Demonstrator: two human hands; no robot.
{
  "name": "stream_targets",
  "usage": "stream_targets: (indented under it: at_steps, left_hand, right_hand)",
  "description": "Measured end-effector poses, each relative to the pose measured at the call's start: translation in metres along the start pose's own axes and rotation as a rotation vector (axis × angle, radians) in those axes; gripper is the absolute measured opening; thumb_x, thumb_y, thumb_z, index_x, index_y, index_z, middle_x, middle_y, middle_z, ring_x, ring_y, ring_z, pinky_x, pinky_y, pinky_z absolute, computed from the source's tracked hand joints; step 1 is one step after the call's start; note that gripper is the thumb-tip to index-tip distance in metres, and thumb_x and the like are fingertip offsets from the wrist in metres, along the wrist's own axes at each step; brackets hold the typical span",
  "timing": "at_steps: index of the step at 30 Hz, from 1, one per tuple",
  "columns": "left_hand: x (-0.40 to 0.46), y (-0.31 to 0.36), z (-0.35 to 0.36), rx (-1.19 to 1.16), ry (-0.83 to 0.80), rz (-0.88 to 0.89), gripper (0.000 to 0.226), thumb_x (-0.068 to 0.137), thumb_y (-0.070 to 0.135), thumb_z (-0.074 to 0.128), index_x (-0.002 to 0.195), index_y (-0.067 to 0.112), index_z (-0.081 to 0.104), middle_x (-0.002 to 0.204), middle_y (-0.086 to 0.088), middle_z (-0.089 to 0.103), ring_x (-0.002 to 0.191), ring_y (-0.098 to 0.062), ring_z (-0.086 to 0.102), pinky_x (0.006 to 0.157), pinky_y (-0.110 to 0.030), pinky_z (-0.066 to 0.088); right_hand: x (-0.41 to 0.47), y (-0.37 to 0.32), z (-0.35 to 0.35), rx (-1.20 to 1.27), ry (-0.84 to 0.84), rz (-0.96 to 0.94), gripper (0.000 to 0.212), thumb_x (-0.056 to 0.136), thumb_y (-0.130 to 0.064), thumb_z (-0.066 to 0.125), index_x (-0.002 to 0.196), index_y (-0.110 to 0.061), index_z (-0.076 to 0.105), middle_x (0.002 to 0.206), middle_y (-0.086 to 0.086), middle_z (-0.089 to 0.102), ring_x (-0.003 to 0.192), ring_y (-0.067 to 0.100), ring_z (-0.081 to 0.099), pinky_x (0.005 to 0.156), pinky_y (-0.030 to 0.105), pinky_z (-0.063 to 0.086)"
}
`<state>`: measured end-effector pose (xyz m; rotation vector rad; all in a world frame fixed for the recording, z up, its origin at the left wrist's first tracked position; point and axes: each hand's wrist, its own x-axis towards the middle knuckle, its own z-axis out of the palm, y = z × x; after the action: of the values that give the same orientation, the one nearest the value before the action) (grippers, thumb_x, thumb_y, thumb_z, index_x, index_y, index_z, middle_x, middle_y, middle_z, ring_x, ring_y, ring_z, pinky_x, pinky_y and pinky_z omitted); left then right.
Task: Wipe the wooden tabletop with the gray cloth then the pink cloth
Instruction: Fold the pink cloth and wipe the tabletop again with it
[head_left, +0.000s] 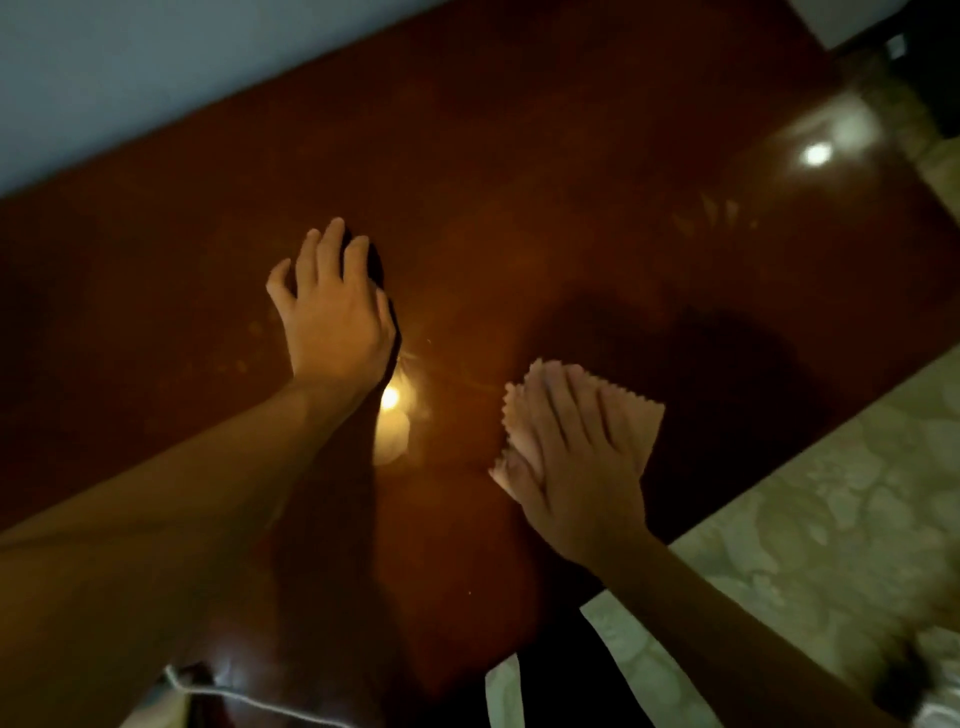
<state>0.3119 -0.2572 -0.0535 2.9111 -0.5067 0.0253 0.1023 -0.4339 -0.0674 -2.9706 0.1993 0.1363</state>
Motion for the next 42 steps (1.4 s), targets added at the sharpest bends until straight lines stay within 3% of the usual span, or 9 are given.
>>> stream_targets:
  at_steps: [3, 8, 17, 22, 26, 30, 36, 38, 42]
  left_hand:
    - [-0.012, 0.036, 0.001, -0.088, -0.045, 0.182, 0.048, 0.100, 0.031, 0.039, 0.142, 0.010, 0.048, 0.156, -0.013, 0.039, 0.147, -0.031, 0.031, 0.115, -0.053, 0.019]
    - [-0.035, 0.107, 0.015, -0.113, -0.157, 0.380, 0.052, 0.103, 0.035, 0.031, 0.149, 0.016, 0.042, 0.162, -0.008, 0.032, 0.153, -0.027, 0.020, 0.117, -0.050, 0.013]
    - [-0.043, 0.128, 0.032, -0.128, -0.113, 0.341, 0.050, 0.105, 0.035, 0.032, 0.149, 0.015, 0.043, 0.161, -0.009, 0.033, 0.153, -0.028, 0.021, 0.120, -0.051, 0.013]
    - [-0.045, 0.131, 0.033, -0.109, -0.108, 0.328, 0.049, 0.104, 0.035, 0.036, 0.148, 0.015, 0.043, 0.161, -0.009, 0.034, 0.153, -0.028, 0.021, 0.120, -0.051, 0.014]
    - [-0.043, 0.132, 0.033, -0.097, -0.095, 0.326, 0.049, 0.104, 0.034, 0.037, 0.148, 0.014, 0.044, 0.161, -0.010, 0.035, 0.152, -0.028, 0.022, 0.120, -0.051, 0.014]
    - [-0.042, 0.132, 0.034, -0.087, -0.104, 0.318, 0.050, 0.103, 0.035, 0.036, 0.148, 0.015, 0.044, 0.161, -0.009, 0.034, 0.153, -0.028, 0.021, 0.120, -0.051, 0.014]
    - [-0.041, 0.132, 0.033, -0.080, -0.135, 0.306, 0.051, 0.103, 0.036, 0.035, 0.150, 0.016, 0.041, 0.162, -0.009, 0.032, 0.153, -0.027, 0.019, 0.120, -0.050, 0.012]
    - [-0.041, 0.133, 0.033, -0.082, -0.135, 0.304, 0.051, 0.103, 0.036, 0.035, 0.149, 0.016, 0.042, 0.162, -0.009, 0.033, 0.153, -0.027, 0.020, 0.120, -0.050, 0.012]
    - [-0.042, 0.135, 0.031, -0.083, -0.135, 0.300, 0.052, 0.102, 0.035, 0.034, 0.149, 0.015, 0.043, 0.161, -0.009, 0.033, 0.153, -0.028, 0.020, 0.120, -0.050, 0.013]
  right_hand:
    - [-0.002, 0.033, -0.004, -0.018, -0.025, -0.088, 0.071, 0.104, -0.058, 0.029, 0.160, -0.014, 0.030, 0.168, 0.011, 0.027, 0.156, 0.030, 0.021, 0.128, 0.044, 0.007]
    - [0.021, 0.108, -0.020, 0.013, 0.014, 0.272, 0.076, 0.100, -0.059, 0.021, 0.163, -0.016, 0.019, 0.171, 0.008, 0.018, 0.158, 0.029, 0.011, 0.126, 0.047, 0.010]
    - [-0.078, -0.032, 0.016, 0.143, 0.007, 0.151, 0.070, 0.102, -0.055, 0.036, 0.162, -0.020, 0.029, 0.170, 0.005, 0.022, 0.159, 0.026, 0.014, 0.127, 0.046, 0.012]
    - [-0.046, 0.043, -0.001, 0.105, 0.012, 0.101, 0.068, 0.103, -0.058, 0.029, 0.155, -0.016, 0.044, 0.166, 0.011, 0.033, 0.155, 0.031, 0.026, 0.122, 0.052, 0.025]
    - [0.004, 0.140, -0.024, 0.034, 0.011, 0.418, 0.082, 0.097, -0.064, 0.012, 0.165, -0.018, 0.015, 0.172, 0.008, 0.010, 0.159, 0.028, 0.003, 0.126, 0.046, 0.001]
    - [0.015, 0.115, -0.021, 0.077, 0.059, 0.481, 0.076, 0.100, -0.061, 0.021, 0.164, -0.021, 0.014, 0.172, 0.008, 0.010, 0.159, 0.030, 0.002, 0.125, 0.047, -0.001]
    - [-0.025, 0.049, 0.001, 0.056, 0.038, 0.101, 0.070, 0.097, -0.051, 0.047, 0.157, -0.015, 0.037, 0.166, 0.011, 0.030, 0.156, 0.033, 0.021, 0.125, 0.054, 0.019]
    - [-0.015, 0.078, -0.005, 0.058, 0.020, 0.069, 0.069, 0.099, -0.054, 0.041, 0.157, -0.017, 0.037, 0.166, 0.011, 0.031, 0.156, 0.034, 0.022, 0.122, 0.058, 0.024]
    - [0.023, 0.156, -0.027, 0.074, 0.014, 0.362, 0.081, 0.098, -0.067, 0.013, 0.164, -0.022, 0.019, 0.172, 0.006, 0.011, 0.159, 0.027, 0.002, 0.127, 0.050, 0.002]
